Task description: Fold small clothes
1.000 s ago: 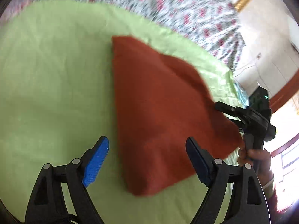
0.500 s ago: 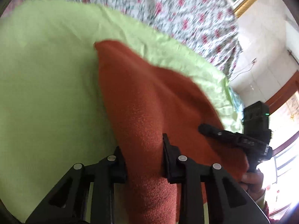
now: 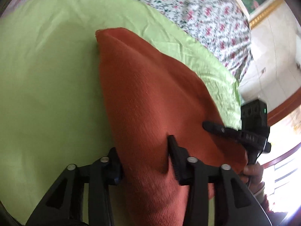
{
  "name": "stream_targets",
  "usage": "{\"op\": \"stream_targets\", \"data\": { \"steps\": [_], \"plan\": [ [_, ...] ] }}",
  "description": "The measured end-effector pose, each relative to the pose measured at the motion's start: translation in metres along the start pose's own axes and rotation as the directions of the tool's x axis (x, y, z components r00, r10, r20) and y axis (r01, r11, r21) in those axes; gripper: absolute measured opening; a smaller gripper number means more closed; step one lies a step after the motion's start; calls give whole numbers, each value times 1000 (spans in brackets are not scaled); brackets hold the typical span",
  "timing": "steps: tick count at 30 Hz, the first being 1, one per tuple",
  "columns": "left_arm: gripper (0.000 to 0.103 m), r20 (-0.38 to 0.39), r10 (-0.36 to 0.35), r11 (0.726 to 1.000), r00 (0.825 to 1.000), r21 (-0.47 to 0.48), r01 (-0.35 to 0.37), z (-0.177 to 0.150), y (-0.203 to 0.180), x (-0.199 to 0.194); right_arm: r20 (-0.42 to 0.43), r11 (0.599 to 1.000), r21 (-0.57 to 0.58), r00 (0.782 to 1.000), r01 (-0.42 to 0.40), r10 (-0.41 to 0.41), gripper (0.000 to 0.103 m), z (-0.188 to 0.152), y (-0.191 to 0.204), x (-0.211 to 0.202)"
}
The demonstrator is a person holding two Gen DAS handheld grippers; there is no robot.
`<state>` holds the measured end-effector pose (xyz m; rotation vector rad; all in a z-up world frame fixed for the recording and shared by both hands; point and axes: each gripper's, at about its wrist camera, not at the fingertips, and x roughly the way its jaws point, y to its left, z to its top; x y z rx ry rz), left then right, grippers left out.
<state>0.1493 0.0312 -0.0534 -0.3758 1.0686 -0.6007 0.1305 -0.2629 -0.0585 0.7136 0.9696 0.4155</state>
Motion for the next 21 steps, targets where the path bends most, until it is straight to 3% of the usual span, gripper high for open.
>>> {"op": "stream_targets", "data": {
  "steps": [2,6,8,9,11,12,13,14,18,21],
  "plan": [
    [53,1,-21,999,1000,-31,21,16,9,5,1,1000,3,1000,31,-31,46,0,1,-5],
    [55,-3,-32,996,999,-78,32,64,25,25,58,997,-28,995,78,-76,51,-3,8,-29],
    [53,5,10,997,1000,-72,-10,90,27,36,80,997,-21,994,75,-74,51,-6,11,-38],
    [50,20,51,997,998,-61,-50,106,27,41,86,997,-19,993,80,-78,51,-7,13,-41],
    [29,43,113,992,993,-59,-110,134,31,47,98,996,-18,992,86,-84,51,-12,16,-48],
    [25,54,119,991,991,-62,-116,144,32,49,102,996,-18,991,86,-83,51,-15,17,-51],
    [14,71,130,990,989,-61,-126,153,34,48,105,996,-17,991,86,-84,51,-15,18,-53],
    [13,93,160,986,983,-54,-155,161,33,46,109,996,-16,990,87,-85,51,-17,19,-56],
    [14,124,173,985,977,-46,-169,165,29,31,121,995,-21,988,97,-94,51,-24,25,-64],
    [24,137,182,983,974,-32,-179,141,20,8,139,995,-41,987,90,-84,51,-27,35,-71]
  ]
}}
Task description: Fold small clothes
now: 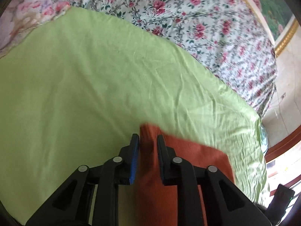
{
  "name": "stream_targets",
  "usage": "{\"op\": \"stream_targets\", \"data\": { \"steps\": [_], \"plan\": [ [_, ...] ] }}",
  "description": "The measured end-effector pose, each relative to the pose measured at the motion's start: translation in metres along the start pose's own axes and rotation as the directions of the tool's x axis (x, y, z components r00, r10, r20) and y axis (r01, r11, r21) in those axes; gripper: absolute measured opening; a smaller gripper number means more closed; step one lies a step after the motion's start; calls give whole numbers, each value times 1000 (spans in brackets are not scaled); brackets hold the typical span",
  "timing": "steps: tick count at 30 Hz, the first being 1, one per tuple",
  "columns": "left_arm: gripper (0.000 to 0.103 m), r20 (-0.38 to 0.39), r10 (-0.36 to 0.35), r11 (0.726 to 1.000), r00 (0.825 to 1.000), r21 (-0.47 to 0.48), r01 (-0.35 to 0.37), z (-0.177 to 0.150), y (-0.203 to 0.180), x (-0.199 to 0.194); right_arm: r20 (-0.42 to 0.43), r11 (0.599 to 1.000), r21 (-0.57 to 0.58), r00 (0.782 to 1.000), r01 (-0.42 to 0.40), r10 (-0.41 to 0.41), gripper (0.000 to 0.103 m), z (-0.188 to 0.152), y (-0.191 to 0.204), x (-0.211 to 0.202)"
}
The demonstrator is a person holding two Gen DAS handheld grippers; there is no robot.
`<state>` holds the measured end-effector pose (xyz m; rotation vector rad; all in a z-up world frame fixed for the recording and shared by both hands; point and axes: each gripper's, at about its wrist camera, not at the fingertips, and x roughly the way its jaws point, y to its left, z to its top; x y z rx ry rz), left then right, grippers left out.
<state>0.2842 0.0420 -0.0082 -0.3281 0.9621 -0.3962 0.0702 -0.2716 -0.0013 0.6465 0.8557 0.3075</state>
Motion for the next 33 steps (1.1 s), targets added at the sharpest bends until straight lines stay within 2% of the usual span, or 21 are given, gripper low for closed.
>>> {"op": "stream_targets", "data": {
  "steps": [2,5,11,13,15,17,19,20,21,23,27,28,30,32,33],
  "plan": [
    [36,3,13,1000,1000,22,-13,-24,-8,-20,5,1000,-12,1000,-23,23,51,-3,7,-5],
    [47,26,19,997,999,69,-21,-77,-18,-60,-1,998,-49,1000,-27,27,51,-12,19,-11],
    [61,61,94,968,994,228,-106,-190,-41,-121,-40,993,-105,998,53,-58,51,-43,27,-17],
    [70,55,114,955,992,270,-125,-218,-49,-130,-60,988,-136,995,73,-82,51,-52,29,-16],
    [72,62,129,942,990,303,-142,-242,-55,-135,-65,980,-178,993,86,-99,48,-57,34,-13],
    [79,59,145,927,988,340,-156,-261,-62,-135,-77,977,-200,992,79,-96,38,-58,36,-9],
    [79,55,171,912,984,370,-179,-273,-67,-131,-88,970,-227,990,92,-114,31,-58,41,-3],
    [79,51,184,903,982,386,-190,-279,-71,-128,-92,963,-253,988,98,-125,16,-57,45,1],
    [79,50,193,898,980,394,-197,-280,-73,-122,-100,958,-270,987,94,-125,8,-56,49,4],
    [79,55,224,883,973,412,-226,-285,-77,-115,-97,959,-274,990,70,-100,7,-52,55,4],
    [79,73,301,849,951,435,-302,-286,-80,-104,-19,979,-190,997,-78,75,6,-27,64,-17],
    [77,76,314,851,946,419,-316,-284,-78,-104,12,980,-159,992,-119,122,5,-19,64,-26],
    [69,76,311,881,947,352,-318,-276,-69,-110,71,977,-125,980,-174,184,5,-9,61,-42],
    [51,95,307,909,947,266,-322,-269,-60,-121,90,977,-129,979,-171,183,5,-9,64,-49],
    [45,96,310,917,946,232,-324,-266,-56,-124,87,978,-132,982,-158,170,5,-11,64,-48]
  ]
}}
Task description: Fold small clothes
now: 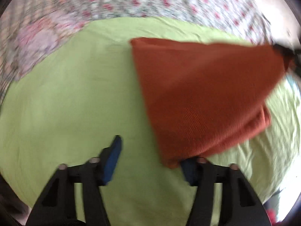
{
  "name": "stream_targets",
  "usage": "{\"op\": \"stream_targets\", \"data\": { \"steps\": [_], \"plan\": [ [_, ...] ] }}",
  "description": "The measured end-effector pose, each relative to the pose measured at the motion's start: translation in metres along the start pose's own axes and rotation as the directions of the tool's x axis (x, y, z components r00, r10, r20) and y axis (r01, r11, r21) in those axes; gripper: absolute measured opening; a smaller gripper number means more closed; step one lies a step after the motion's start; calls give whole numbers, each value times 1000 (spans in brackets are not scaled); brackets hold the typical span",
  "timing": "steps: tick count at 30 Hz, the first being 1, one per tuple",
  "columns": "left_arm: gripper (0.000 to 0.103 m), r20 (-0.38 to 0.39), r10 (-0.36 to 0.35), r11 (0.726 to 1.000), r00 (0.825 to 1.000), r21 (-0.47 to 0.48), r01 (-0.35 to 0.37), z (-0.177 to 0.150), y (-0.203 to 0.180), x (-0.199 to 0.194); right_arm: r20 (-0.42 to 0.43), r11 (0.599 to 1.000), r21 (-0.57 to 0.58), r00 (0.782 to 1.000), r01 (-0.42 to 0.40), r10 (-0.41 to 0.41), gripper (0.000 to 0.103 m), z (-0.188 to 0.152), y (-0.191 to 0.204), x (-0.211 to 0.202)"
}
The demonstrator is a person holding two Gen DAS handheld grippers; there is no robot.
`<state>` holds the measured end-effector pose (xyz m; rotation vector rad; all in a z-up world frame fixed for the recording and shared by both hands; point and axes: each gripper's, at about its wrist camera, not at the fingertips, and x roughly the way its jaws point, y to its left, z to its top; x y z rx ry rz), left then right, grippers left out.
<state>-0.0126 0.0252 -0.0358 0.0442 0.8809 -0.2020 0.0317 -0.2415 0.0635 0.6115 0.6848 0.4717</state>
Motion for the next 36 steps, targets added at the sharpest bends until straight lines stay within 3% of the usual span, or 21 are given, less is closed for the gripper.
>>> {"op": "stream_targets", "data": {
  "steps": [2,6,11,15,18,21,23,25,28,34,35,36],
  "plan": [
    [20,-5,-50,996,999,-80,50,-1,10,-3,-22,1000,-8,999,25,-25,5,-8,-1,5],
    [13,-24,0,997,1000,-77,-2,-12,3,-2,-84,990,-52,987,131,-135,5,-36,-13,15],
    [13,-44,25,997,999,-72,-28,-16,0,6,-175,947,-81,931,310,-320,4,-74,-50,31],
    [13,-54,4,998,999,-56,-7,-15,2,8,-177,957,-20,941,291,-290,4,-82,-64,29],
    [14,-64,-64,998,996,2,64,-12,5,-1,-198,956,-27,936,293,-292,5,-80,-65,30],
    [16,-44,-171,984,984,43,173,-11,13,-26,-218,970,41,950,240,-225,20,-73,-69,19],
    [22,-5,-223,973,975,67,223,-3,15,-41,-183,977,62,965,203,-188,36,-62,-67,10],
    [25,36,-262,963,964,74,259,11,12,-47,-147,980,64,973,187,-176,41,-46,-65,6],
    [27,38,-306,950,951,83,302,25,1,-33,-110,982,78,981,171,-162,41,-15,-67,19],
    [27,-70,-296,946,952,112,303,18,-25,14,-146,965,150,970,214,-192,41,28,-105,84],
    [27,-82,-290,949,953,106,298,16,-26,19,-160,965,138,967,221,-199,37,32,-106,96],
    [27,-87,-291,949,953,97,299,15,-26,21,-183,969,108,962,223,-201,25,35,-106,106]
  ]
}}
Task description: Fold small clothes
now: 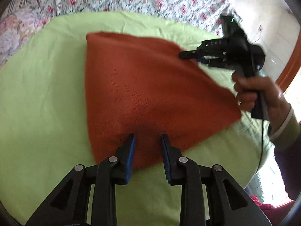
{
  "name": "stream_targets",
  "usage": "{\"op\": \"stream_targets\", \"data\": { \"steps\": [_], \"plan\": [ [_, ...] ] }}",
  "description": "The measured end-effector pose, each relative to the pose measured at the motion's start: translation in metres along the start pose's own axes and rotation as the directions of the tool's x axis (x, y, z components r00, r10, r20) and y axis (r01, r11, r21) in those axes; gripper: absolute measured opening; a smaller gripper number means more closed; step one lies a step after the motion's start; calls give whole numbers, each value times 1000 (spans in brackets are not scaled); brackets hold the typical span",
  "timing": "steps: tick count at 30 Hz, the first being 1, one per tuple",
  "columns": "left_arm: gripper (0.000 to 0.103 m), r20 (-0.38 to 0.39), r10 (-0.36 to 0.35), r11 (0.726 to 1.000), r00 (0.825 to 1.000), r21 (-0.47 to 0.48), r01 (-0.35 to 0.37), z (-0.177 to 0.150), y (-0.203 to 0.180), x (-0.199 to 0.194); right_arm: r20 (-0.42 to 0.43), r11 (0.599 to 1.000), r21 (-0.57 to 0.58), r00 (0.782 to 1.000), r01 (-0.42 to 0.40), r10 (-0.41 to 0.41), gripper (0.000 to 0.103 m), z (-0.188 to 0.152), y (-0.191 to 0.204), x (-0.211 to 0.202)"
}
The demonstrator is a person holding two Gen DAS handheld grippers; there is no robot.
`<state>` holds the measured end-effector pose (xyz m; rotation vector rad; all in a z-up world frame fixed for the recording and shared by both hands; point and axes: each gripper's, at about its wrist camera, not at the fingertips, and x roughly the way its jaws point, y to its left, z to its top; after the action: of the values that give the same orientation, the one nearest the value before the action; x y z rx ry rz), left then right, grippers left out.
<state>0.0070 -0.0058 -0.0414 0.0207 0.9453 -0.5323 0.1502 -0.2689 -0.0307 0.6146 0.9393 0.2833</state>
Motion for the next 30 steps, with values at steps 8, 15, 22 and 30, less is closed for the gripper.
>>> {"op": "stream_targets", "data": {
  "steps": [8,15,22,30],
  "plan": [
    [27,-16,-31,1000,999,5,31,1,-9,9,89,980,-133,986,149,-138,10,12,5,-15],
    [28,-18,5,999,1000,52,-4,1,-17,11,56,958,-140,968,250,-244,13,4,-6,8],
    [31,56,-52,999,997,5,52,24,-4,-23,141,977,-120,977,177,-160,20,-21,28,-53],
    [32,25,-65,995,998,-73,67,35,23,-3,-10,987,-162,1000,10,-12,20,-81,47,-53]
  ]
}}
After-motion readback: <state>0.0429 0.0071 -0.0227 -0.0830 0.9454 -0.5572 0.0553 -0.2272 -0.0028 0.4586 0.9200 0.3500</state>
